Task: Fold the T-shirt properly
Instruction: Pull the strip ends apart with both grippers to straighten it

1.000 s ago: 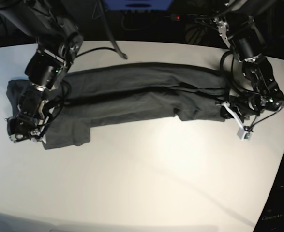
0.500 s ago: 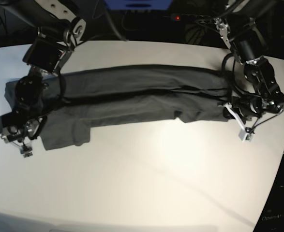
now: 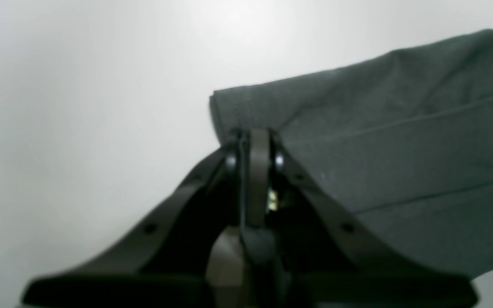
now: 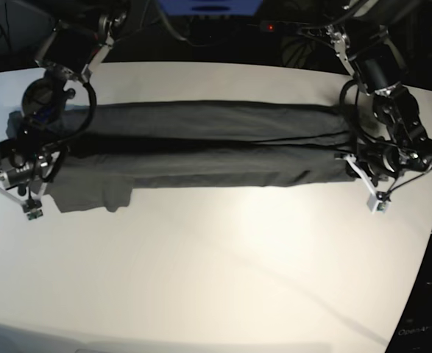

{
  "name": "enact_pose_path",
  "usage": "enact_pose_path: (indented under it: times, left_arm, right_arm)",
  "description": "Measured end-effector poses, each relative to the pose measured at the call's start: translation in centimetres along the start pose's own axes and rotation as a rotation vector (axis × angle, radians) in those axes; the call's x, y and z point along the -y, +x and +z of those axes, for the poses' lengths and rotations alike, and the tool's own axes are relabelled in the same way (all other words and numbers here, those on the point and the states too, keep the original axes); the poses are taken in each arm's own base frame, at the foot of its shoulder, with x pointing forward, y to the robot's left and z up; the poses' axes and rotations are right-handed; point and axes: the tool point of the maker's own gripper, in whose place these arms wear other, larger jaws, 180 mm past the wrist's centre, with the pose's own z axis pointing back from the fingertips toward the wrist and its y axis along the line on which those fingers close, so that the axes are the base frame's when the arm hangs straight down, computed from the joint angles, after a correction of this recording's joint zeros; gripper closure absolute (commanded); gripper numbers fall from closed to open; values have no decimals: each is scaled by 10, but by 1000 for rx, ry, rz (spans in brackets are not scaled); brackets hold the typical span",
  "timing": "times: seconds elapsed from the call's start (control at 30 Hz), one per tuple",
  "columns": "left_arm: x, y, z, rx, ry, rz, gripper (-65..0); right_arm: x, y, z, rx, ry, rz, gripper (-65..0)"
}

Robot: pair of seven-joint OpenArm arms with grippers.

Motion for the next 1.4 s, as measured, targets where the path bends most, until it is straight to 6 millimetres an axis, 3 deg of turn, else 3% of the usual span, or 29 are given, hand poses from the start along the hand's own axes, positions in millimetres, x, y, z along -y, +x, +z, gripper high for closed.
enact_pose_path:
  times: [0.27,0.87,1.0,1.23,1.4]
  left_arm:
    - [0,0,0,0,0,0,-23]
    - [0,-2,-1,-3,-1,1,-23]
    - [0,-1,-1,-2,-1,2,-23]
    - [-2,-4,0,1,1,2,-23]
    - [-8,-5,2,-4,9,-1,-23]
  right_arm:
    - [-1,-15,3,-15,-15,13,-1]
    - [-27,-71,-3,-123,23,81,-1]
    - [-46,-85,-5,-136,67,72,-1]
    - [-84,-89,-19,-81,173,87,-1]
    - [-85,-93,-30,-106,193,64,-1]
